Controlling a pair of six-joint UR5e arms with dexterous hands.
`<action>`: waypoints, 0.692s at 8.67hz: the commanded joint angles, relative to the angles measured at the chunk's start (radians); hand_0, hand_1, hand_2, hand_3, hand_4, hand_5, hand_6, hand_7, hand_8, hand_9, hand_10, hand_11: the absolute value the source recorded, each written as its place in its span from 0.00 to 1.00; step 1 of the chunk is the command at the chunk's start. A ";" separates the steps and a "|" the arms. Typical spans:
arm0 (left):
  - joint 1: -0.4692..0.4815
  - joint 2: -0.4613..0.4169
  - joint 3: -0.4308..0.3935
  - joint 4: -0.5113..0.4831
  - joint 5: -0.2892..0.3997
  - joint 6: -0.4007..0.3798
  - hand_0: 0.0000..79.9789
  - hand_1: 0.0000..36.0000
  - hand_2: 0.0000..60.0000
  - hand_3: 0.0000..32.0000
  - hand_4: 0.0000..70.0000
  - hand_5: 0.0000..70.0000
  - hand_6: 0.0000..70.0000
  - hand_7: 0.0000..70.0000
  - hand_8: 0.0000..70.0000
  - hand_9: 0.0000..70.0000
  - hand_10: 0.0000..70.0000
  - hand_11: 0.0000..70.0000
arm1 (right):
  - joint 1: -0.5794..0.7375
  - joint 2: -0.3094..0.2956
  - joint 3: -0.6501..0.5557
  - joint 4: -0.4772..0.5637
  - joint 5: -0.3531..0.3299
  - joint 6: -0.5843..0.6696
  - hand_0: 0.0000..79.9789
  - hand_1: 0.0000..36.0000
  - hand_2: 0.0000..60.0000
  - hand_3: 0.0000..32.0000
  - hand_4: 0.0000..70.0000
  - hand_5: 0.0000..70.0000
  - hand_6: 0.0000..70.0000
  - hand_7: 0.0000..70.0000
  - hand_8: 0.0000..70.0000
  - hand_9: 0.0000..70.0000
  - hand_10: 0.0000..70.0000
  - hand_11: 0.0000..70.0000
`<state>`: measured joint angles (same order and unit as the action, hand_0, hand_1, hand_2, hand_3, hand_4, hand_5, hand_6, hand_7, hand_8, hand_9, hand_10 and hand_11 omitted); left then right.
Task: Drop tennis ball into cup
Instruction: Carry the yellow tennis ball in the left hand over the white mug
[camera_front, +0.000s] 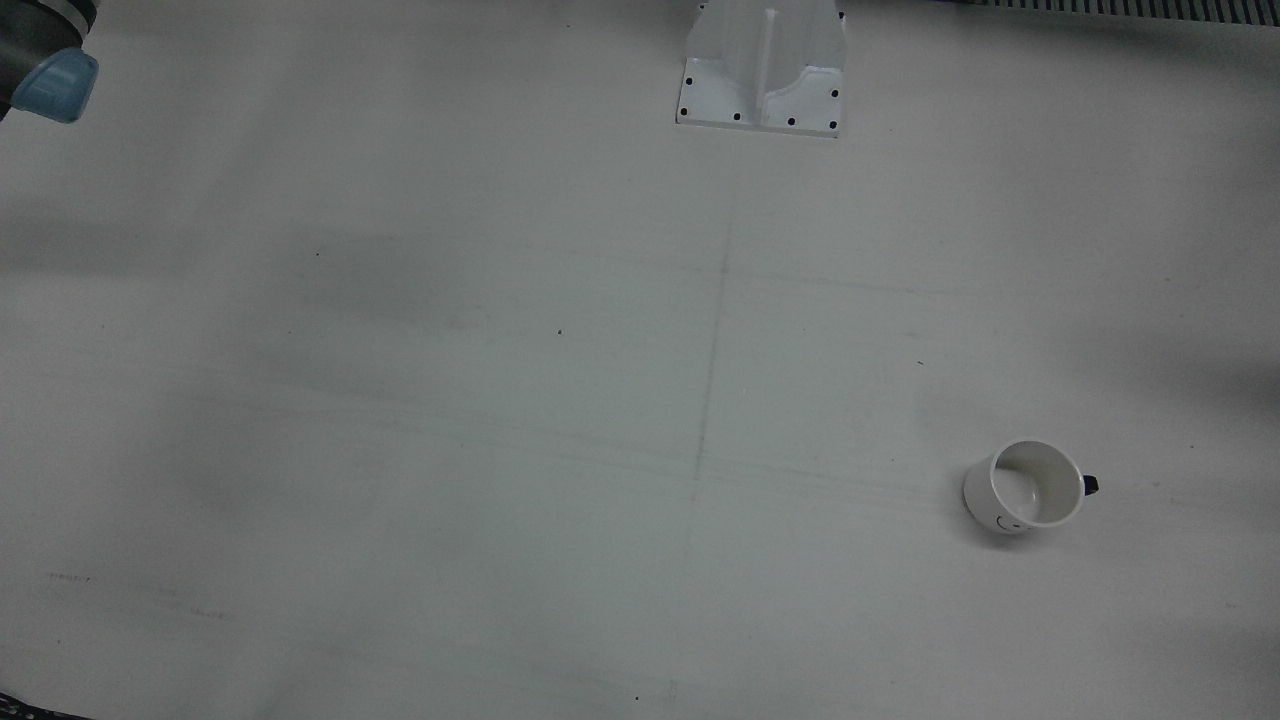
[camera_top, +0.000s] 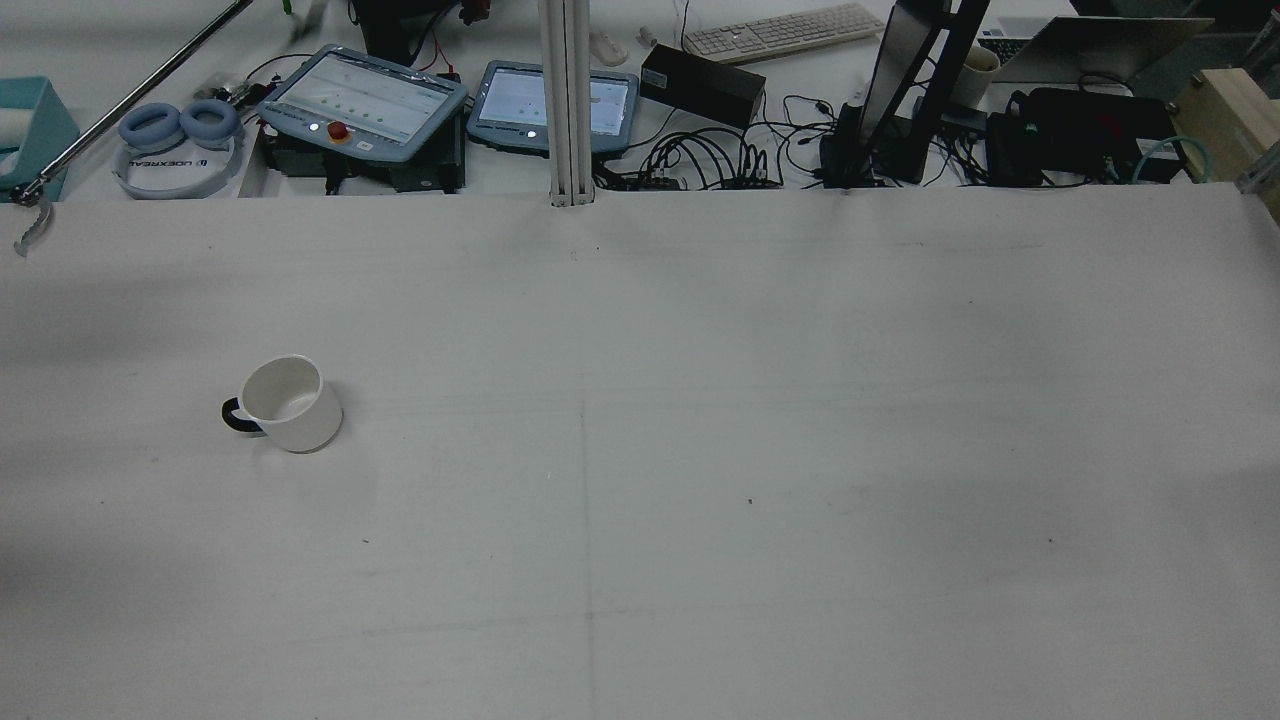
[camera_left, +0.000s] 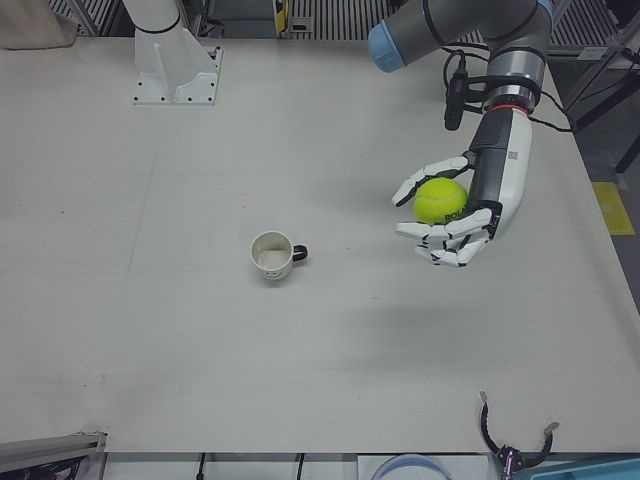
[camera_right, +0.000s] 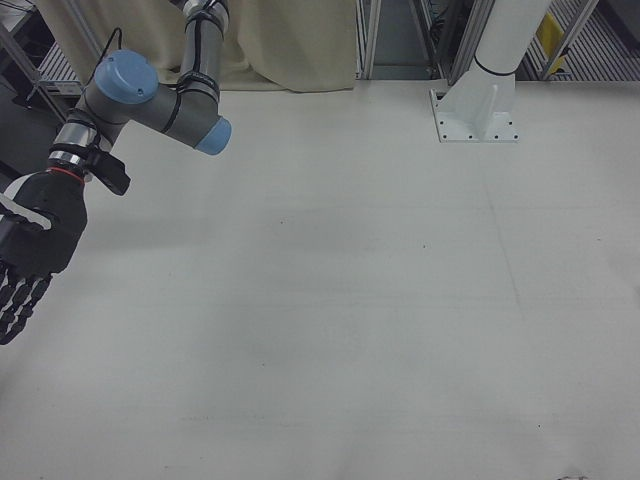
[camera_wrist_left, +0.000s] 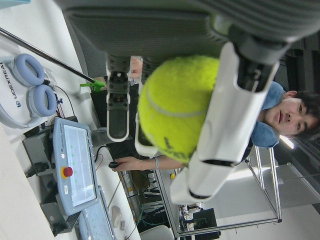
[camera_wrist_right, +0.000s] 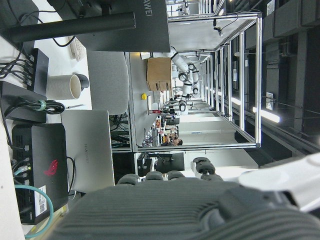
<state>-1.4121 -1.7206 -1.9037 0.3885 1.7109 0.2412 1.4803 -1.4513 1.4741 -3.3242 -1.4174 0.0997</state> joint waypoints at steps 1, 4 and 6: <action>0.161 -0.014 -0.011 0.004 -0.052 -0.005 1.00 1.00 1.00 0.00 0.83 0.28 0.37 1.00 0.95 1.00 0.42 0.63 | 0.000 -0.001 -0.002 0.000 0.000 0.000 0.00 0.00 0.00 0.00 0.00 0.00 0.00 0.00 0.00 0.00 0.00 0.00; 0.373 -0.062 -0.006 0.018 -0.143 -0.005 1.00 1.00 1.00 0.00 0.82 0.28 0.37 1.00 0.93 1.00 0.42 0.63 | 0.000 0.000 0.000 0.000 0.000 0.000 0.00 0.00 0.00 0.00 0.00 0.00 0.00 0.00 0.00 0.00 0.00 0.00; 0.448 -0.114 0.006 0.039 -0.166 -0.003 1.00 1.00 1.00 0.00 0.82 0.28 0.37 1.00 0.93 1.00 0.43 0.64 | 0.000 0.000 0.000 0.000 0.000 0.000 0.00 0.00 0.00 0.00 0.00 0.00 0.00 0.00 0.00 0.00 0.00 0.00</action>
<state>-1.0648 -1.7814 -1.9077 0.4042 1.5827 0.2363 1.4803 -1.4517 1.4735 -3.3241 -1.4174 0.0997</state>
